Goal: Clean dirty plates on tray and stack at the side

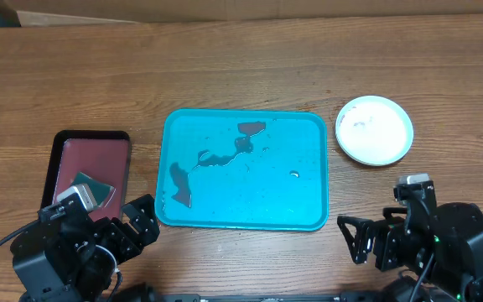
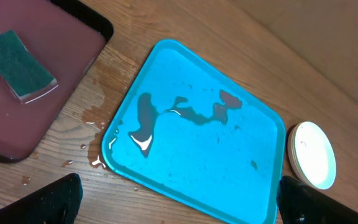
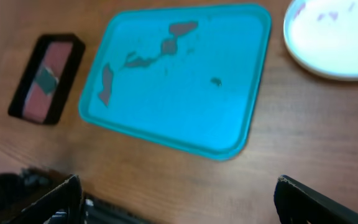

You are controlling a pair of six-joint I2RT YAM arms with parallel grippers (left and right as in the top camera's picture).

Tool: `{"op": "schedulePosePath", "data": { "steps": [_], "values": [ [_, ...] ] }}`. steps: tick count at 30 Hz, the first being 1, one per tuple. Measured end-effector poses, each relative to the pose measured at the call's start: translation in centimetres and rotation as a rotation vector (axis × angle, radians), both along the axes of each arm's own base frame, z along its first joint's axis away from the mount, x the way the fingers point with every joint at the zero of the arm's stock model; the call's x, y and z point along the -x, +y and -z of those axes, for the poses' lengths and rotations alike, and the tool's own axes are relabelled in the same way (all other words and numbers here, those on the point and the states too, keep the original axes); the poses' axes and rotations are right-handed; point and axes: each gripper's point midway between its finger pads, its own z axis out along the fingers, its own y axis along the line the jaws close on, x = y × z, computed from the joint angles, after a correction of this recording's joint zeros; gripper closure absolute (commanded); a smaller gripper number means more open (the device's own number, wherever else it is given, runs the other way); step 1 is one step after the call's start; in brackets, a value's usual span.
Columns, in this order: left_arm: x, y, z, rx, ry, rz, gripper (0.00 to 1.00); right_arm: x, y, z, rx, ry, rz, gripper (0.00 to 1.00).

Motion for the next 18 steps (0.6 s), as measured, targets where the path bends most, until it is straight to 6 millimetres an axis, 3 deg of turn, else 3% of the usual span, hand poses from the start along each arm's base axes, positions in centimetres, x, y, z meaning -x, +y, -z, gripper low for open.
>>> {"op": "schedulePosePath", "data": {
  "steps": [6,18],
  "values": [
    [0.0,0.0,0.0,0.000,0.000,0.000,0.00,2.3,-0.8,2.0,0.045,0.122,-0.014,0.00],
    [0.0,0.0,0.0,0.000,0.000,0.000,0.00,2.4,-0.5,1.9,0.044,0.116,-0.034,0.00]
  ]
}}
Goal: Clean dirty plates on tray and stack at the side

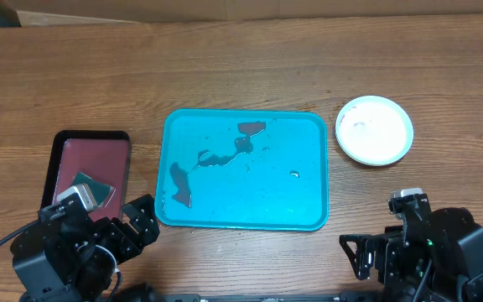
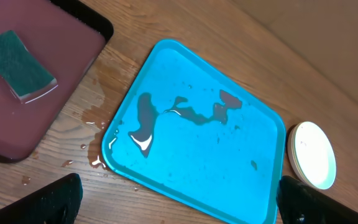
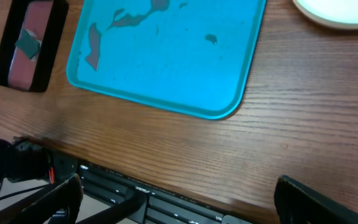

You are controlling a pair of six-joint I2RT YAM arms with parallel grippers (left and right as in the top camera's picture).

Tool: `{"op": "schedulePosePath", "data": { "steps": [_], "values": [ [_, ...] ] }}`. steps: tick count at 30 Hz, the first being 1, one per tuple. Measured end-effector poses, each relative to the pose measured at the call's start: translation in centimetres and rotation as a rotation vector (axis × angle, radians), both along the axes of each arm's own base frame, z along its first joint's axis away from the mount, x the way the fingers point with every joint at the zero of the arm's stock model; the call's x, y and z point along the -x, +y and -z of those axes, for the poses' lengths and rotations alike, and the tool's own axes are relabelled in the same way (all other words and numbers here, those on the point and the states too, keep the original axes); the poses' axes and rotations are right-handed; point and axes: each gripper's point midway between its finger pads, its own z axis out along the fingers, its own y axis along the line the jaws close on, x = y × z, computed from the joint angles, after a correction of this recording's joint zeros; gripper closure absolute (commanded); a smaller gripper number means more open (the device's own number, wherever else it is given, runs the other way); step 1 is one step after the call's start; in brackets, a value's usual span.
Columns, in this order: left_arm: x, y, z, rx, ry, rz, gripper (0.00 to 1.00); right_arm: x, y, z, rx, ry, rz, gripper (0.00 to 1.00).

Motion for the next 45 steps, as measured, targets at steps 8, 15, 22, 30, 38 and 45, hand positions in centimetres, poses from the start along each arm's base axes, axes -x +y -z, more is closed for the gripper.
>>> {"op": "schedulePosePath", "data": {
  "steps": [8,15,22,30,38,45],
  "values": [
    [0.0,0.0,0.0,0.000,0.000,0.000,0.01,-1.4,-2.4,-2.2,-0.028,-0.172,0.147,0.00],
    [0.0,0.0,0.0,0.000,0.000,0.000,0.01,-0.8,-4.9,-5.8,-0.030,-0.456,0.255,0.00],
    [0.0,0.0,0.0,0.000,0.000,0.000,0.00,-1.5,-5.9,-4.3,0.037,-0.553,0.283,0.00],
    [0.0,0.0,0.1,0.001,0.001,0.000,0.00,-3.5,-6.5,1.4,0.105,-0.485,0.291,0.00],
    [0.0,0.0,0.1,0.001,0.001,0.000,0.00,-3.1,-6.2,1.0,0.087,-0.533,0.277,0.00],
    [0.0,0.0,0.1,0.001,0.001,0.000,0.00,-4.7,-5.4,-2.6,0.071,-0.718,0.221,0.00]
  ]
}}
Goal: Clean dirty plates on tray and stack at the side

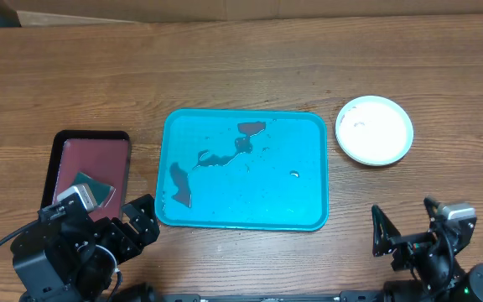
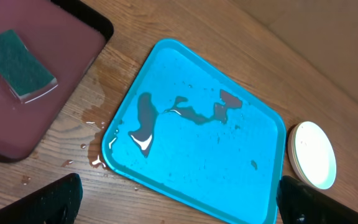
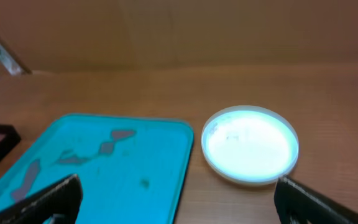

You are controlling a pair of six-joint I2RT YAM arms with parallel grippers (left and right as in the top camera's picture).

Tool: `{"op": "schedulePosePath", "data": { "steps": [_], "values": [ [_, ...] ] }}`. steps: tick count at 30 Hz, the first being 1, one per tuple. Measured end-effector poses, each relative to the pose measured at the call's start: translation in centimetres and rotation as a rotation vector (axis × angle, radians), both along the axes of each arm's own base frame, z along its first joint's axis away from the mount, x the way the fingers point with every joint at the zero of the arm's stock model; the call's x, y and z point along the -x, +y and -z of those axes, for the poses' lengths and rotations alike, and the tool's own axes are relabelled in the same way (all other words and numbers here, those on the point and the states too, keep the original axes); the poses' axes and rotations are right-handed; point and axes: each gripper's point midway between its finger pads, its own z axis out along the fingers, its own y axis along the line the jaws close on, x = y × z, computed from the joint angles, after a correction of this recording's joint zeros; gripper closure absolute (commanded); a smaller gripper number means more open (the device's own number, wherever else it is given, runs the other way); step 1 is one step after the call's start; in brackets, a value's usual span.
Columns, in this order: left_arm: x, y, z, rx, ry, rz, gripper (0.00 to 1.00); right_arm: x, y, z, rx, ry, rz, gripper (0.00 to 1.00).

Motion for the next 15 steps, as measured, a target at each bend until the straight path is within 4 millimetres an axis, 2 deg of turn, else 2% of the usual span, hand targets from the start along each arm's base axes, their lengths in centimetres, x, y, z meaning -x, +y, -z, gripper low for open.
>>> {"op": "schedulePosePath", "data": {
  "steps": [2,4,11,15],
  "values": [
    [0.0,0.0,0.0,0.000,0.000,0.000,0.01,-0.7,0.4,-1.2,0.038,-0.078,-0.032,0.00],
    [0.0,0.0,0.0,0.000,0.000,0.000,0.00,-1.3,0.7,-1.3,0.063,-0.120,-0.055,0.00],
    [0.0,0.0,0.0,0.000,0.000,0.000,0.00,-3.9,1.8,1.3,0.098,-0.286,-0.121,0.00],
    [0.0,0.0,0.0,0.000,0.001,0.000,0.00,-5.0,2.1,2.1,0.093,-0.347,-0.133,0.00]
  ]
}}
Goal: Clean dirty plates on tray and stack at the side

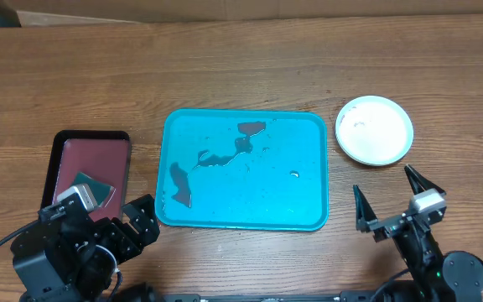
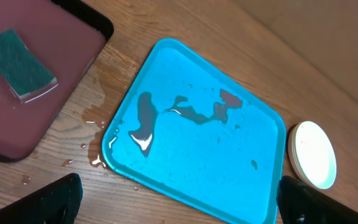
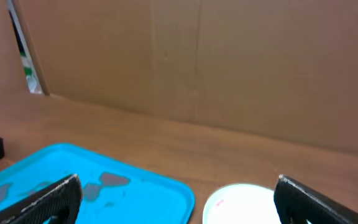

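Note:
A blue tray (image 1: 241, 168) lies mid-table, wet with brownish puddles and bare of plates; it also shows as the tray (image 2: 197, 155) and the tray (image 3: 104, 186). White plates (image 1: 374, 129) sit stacked on the wood right of it, seen too as the plates (image 2: 312, 154) and the plates (image 3: 238, 204). My left gripper (image 1: 132, 220) rests open at the front left, by the tray's near left corner. My right gripper (image 1: 388, 201) stands open at the front right, near side of the plates, nothing between its fingers.
A black dish (image 1: 89, 168) with a dark red inside holds a green sponge (image 1: 93, 190) at the left, next to my left arm. Water drops (image 2: 95, 140) lie on the wood by the tray's corner. A cardboard wall (image 3: 197, 62) backs the table.
My right arm has tipped up and shifted a little left; its view now takes in the cardboard wall, with the plates low in frame. The left arm, tray and plates are unchanged.
My right gripper was open at the front right, looking down on the tray and plates. It then sat nearer the table's front edge, later facing toward the plates, and now points level across the table. Left arm, tray, sponge and plates stayed put.

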You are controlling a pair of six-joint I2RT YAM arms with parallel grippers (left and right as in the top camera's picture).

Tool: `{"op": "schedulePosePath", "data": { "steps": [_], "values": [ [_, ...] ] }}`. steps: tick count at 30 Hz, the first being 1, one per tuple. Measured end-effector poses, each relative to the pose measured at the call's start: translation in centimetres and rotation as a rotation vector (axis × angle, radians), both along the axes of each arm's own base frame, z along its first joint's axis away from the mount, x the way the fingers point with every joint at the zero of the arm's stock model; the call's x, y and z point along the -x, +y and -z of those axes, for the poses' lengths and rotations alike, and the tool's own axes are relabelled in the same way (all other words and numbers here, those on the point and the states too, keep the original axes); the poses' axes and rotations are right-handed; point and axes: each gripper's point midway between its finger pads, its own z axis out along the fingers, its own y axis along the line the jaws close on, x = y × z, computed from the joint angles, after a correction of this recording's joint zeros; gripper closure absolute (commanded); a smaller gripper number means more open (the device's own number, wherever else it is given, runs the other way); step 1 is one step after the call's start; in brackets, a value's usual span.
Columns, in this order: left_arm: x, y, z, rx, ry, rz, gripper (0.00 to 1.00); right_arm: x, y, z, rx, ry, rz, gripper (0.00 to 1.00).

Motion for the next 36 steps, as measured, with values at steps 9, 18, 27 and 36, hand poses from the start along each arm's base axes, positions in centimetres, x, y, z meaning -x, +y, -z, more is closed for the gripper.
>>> {"op": "schedulePosePath", "data": {
  "steps": [9,18,27,36],
  "values": [
    [0.0,0.0,0.0,0.000,0.000,0.000,0.00,-1.8,-0.3,1.1,-0.006,-0.129,0.019,0.00],
    [0.0,0.0,0.0,0.000,0.000,0.000,0.00,-3.0,-1.8,4.6,-0.066,-0.057,0.110,0.00],
    [0.0,0.0,0.0,0.000,0.000,0.000,0.00,-3.5,-3.9,7.4,-0.095,0.064,0.244,0.00],
    [0.0,0.0,0.0,0.000,0.000,0.000,0.01,-3.5,-4.7,7.4,-0.096,0.062,0.286,0.00]
  ]
}}
